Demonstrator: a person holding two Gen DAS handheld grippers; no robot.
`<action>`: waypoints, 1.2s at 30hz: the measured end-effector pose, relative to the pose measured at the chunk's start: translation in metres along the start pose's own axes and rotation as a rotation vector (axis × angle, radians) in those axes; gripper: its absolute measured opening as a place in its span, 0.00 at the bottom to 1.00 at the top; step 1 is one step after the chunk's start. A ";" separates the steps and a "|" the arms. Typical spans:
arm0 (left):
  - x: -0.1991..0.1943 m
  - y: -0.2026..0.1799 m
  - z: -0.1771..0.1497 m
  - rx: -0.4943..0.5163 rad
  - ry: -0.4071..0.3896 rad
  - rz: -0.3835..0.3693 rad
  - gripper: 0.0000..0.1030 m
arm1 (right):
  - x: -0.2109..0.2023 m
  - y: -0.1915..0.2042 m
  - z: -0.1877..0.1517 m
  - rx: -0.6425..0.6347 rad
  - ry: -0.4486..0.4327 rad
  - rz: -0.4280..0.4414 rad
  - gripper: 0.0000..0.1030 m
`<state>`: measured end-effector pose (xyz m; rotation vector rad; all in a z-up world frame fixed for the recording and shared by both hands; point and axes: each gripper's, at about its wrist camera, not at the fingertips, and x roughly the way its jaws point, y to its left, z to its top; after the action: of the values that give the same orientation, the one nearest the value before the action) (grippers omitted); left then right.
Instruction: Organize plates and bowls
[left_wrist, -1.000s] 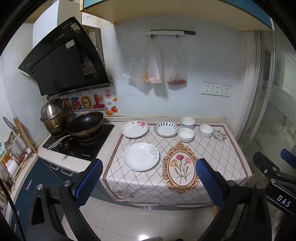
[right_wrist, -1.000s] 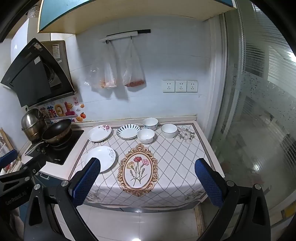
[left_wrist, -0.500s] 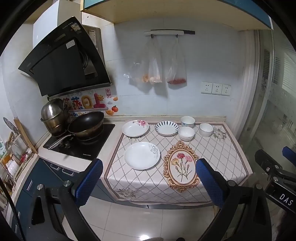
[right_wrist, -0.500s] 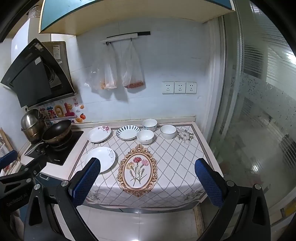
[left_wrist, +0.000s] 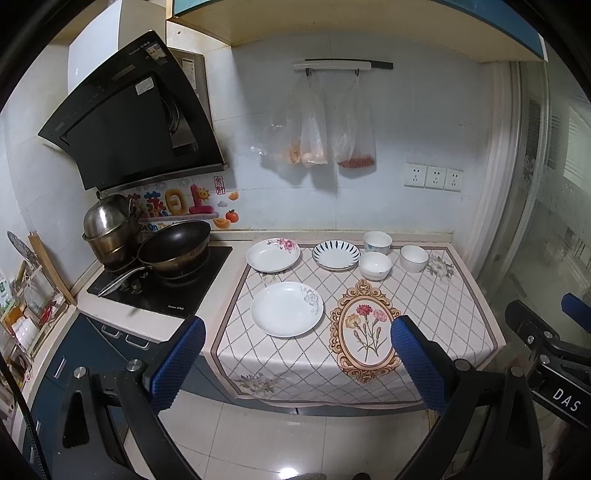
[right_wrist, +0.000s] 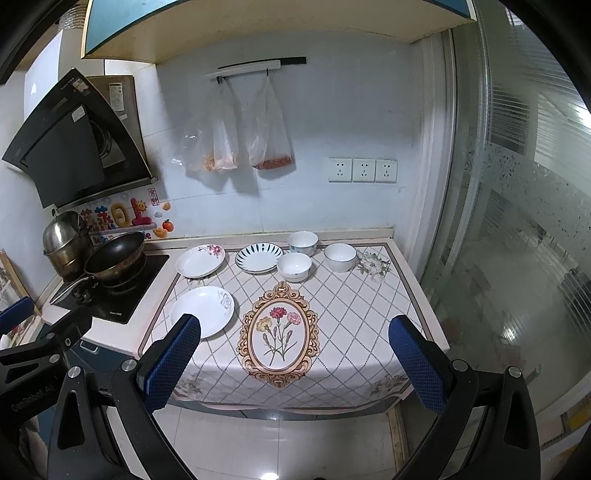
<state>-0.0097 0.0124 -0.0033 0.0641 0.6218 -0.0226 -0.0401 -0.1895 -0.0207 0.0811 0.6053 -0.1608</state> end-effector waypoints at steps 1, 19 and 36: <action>-0.001 0.001 0.000 -0.001 -0.004 -0.001 1.00 | -0.001 0.001 0.001 -0.001 -0.003 0.000 1.00; -0.008 0.006 0.003 0.004 -0.031 -0.005 1.00 | -0.013 0.003 -0.001 0.007 -0.030 -0.004 1.00; -0.010 0.004 0.002 -0.005 -0.039 -0.001 1.00 | -0.014 0.003 -0.004 0.006 -0.029 -0.003 1.00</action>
<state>-0.0162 0.0164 0.0044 0.0586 0.5834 -0.0237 -0.0530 -0.1839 -0.0163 0.0838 0.5757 -0.1669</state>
